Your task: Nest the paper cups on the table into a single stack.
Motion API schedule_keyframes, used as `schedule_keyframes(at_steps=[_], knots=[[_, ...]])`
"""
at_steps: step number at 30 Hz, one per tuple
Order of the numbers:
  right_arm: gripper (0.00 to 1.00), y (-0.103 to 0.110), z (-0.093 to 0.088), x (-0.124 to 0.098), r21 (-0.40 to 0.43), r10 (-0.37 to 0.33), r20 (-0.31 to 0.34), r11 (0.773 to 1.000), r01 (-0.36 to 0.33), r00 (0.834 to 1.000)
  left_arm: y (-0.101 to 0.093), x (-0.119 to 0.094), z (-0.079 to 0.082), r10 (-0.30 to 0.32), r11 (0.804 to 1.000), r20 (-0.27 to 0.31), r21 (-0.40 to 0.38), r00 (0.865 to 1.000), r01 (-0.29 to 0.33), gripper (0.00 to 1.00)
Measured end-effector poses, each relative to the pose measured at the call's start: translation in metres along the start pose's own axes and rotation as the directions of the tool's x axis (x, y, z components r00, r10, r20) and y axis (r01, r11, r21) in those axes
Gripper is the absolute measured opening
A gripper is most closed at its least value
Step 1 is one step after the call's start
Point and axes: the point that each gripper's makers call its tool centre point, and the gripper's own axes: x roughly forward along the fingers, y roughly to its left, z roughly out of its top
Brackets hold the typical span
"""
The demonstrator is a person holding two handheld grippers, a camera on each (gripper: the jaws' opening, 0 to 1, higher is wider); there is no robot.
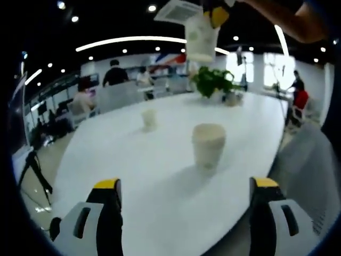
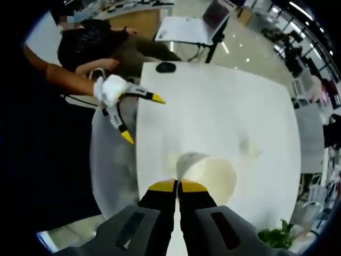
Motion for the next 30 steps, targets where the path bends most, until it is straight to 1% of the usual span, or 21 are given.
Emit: schedule_keyframes(at_steps=[1,7,20,25,30], knots=[[0.00,0.000,0.000,0.004,0.003,0.002,-0.002,1.000,-0.002,1.000,0.000,0.000,-0.001,0.000,1.000,-0.008,-0.012,1.000,0.000,0.98],[0.00,0.009,-0.004,0.029,0.020,0.039,-0.021,0.999,-0.038,0.999,-0.003,0.001,-0.007,-0.016,1.000,-0.037,-0.015,0.999,0.016,0.98],[0.00,0.015,-0.013,0.082,0.089,0.091,-0.041,0.992,-0.087,0.995,-0.001,0.000,-0.008,0.000,1.000,-0.043,-0.016,0.999,-0.001,0.97],[0.00,0.017,-0.018,0.101,0.108,0.110,-0.060,0.989,-0.103,0.992,0.000,0.000,-0.008,0.003,1.000,-0.043,-0.022,0.999,-0.004,0.97],[0.00,0.020,-0.023,0.123,0.142,0.139,-0.068,0.981,-0.128,0.988,0.000,-0.001,-0.009,0.006,1.000,-0.045,-0.026,0.999,-0.007,0.96]])
